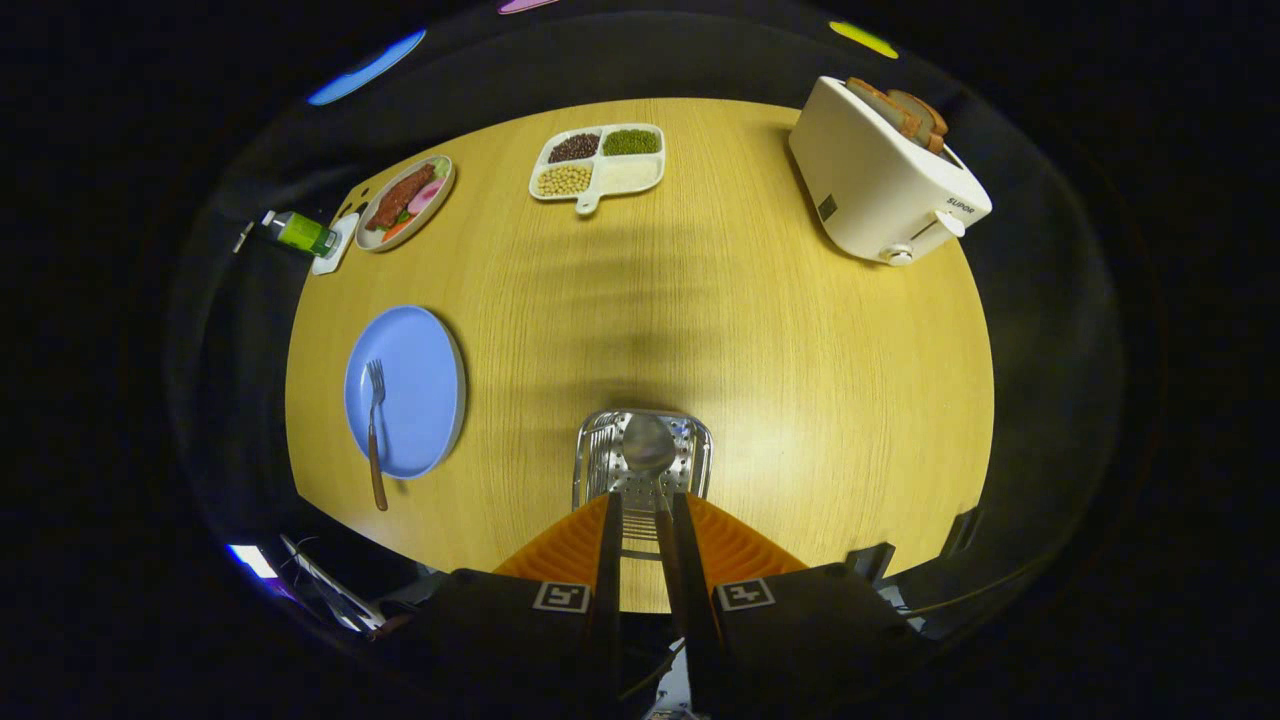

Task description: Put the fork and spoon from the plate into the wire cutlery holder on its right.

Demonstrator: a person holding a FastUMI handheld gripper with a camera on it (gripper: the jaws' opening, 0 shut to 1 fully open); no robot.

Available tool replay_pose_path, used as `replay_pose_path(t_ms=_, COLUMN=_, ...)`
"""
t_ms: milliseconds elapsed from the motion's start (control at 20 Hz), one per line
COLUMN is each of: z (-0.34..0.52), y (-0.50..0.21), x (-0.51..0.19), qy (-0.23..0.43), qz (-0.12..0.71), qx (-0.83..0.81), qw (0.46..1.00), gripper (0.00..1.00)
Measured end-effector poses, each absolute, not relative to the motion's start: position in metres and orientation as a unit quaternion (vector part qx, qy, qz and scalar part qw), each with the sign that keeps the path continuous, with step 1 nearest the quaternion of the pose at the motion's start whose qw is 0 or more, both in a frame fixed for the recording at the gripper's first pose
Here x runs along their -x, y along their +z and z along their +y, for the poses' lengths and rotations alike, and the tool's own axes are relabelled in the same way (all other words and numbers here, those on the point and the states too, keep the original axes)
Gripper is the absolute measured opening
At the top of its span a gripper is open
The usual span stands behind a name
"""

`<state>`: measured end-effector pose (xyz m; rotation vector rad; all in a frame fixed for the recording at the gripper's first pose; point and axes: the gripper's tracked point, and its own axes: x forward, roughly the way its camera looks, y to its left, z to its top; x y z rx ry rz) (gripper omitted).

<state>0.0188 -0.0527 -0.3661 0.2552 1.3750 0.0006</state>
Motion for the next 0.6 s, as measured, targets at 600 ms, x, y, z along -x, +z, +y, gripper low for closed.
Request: replay_pose_path(t_ms=600, z=0.072, y=-0.285, x=-0.022, qy=0.089, qz=0.530, qx=-0.128, qw=0.833, gripper=0.31)
